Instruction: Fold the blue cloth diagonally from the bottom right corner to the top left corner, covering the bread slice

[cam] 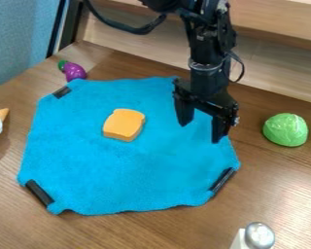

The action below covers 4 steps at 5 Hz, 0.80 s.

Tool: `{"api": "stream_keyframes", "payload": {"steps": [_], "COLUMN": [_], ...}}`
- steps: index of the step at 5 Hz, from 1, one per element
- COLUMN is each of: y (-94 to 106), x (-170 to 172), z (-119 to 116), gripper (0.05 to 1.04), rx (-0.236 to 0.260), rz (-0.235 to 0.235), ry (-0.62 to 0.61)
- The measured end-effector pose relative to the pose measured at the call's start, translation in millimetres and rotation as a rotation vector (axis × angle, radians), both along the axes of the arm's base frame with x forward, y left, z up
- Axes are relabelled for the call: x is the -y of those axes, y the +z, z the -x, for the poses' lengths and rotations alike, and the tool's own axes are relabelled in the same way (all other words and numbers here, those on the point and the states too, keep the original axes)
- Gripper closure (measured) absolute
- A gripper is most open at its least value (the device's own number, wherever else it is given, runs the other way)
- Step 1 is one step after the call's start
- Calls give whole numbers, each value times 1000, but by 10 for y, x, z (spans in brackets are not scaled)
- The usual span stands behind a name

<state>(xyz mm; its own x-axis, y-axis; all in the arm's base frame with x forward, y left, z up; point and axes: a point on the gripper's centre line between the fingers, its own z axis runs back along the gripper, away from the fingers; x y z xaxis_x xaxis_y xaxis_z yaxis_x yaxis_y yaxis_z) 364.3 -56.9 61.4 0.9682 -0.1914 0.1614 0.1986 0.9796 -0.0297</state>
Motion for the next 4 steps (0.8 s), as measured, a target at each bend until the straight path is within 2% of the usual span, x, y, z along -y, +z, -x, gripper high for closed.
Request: {"api": "stream_keyframes", "payload": {"steps": [1,4], "y": [-87,-115], "x": [119,594], "z": [112,382], "gripper": [85,85], "rx": [-28,-25], "rz": [11,11], "ry": [-23,-134]}}
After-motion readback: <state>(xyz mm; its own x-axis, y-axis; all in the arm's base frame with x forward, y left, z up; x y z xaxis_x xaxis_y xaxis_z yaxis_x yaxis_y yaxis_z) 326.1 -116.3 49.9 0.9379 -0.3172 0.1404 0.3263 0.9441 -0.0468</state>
